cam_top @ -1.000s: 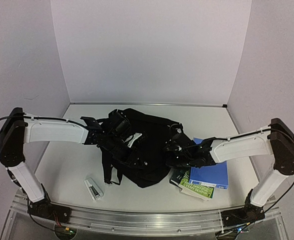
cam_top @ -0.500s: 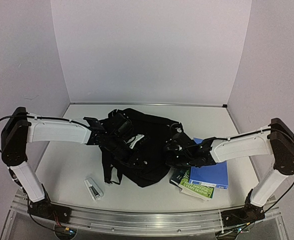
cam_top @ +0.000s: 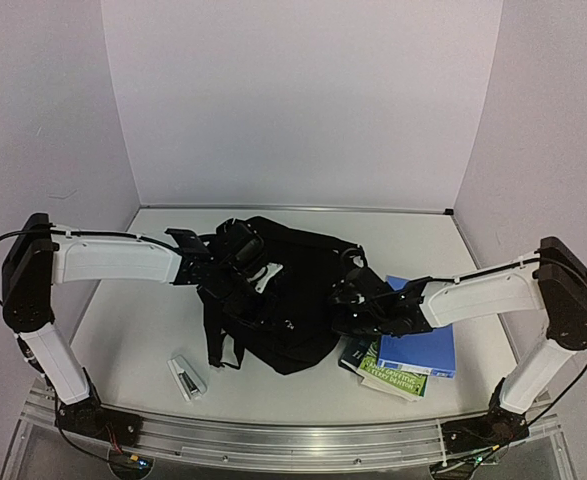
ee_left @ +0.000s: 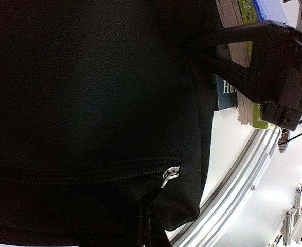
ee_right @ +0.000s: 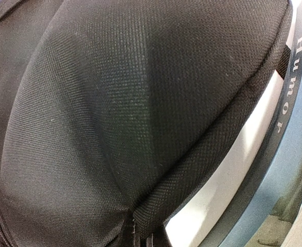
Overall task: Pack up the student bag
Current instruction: Zip the student bag at the center of the board.
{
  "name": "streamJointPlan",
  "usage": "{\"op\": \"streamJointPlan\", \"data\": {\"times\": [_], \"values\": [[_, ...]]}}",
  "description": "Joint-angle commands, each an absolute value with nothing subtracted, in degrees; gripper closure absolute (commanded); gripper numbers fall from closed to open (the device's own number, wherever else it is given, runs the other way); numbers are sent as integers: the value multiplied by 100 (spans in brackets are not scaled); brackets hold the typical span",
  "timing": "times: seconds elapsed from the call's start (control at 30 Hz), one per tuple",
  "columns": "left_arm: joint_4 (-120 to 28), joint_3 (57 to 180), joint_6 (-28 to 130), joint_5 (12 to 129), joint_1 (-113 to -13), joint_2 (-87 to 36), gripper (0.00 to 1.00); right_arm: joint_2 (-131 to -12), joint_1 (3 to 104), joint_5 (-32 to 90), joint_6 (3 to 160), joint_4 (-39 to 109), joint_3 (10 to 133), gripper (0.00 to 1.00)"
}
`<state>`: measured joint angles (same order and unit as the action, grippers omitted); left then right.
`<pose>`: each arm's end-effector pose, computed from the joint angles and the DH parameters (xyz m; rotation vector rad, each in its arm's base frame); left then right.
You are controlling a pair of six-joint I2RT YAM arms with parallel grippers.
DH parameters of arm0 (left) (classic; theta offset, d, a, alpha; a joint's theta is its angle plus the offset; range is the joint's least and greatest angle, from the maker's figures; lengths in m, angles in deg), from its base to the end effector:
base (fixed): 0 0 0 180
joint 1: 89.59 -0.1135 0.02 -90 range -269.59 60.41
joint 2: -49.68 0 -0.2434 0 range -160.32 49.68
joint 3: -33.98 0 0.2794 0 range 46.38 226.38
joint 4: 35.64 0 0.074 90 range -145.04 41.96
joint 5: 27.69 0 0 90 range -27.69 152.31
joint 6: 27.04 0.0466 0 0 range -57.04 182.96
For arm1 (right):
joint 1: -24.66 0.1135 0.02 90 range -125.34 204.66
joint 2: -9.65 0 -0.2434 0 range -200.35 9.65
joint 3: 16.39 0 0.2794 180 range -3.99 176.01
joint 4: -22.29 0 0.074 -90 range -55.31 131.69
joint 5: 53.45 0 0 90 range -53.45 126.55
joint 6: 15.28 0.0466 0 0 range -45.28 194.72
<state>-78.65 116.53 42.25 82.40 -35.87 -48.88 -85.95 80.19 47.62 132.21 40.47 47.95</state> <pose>0.2152 -0.3202 0.1762 0.9248 2.6384 -0.8620 0.2114 0.2921 0.1198 0.1334 2.5195 0.6422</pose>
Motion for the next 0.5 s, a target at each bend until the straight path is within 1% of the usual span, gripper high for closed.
{"op": "streamJointPlan", "data": {"times": [0.0, 0.33, 0.47], "values": [[-8153, 11816, 4168, 7905, -3852, -4549, 100, -8308, 7957, 5079, 13260, 3928, 4686, 100], [-8278, 11565, 4051, 8105, -4637, -4224, 100, -8167, 7930, 5145, 13326, 3934, 4540, 100], [-8505, 11573, 4154, 7886, -4892, -4149, 100, -8151, 7922, 5154, 13326, 3934, 4524, 100]]}}
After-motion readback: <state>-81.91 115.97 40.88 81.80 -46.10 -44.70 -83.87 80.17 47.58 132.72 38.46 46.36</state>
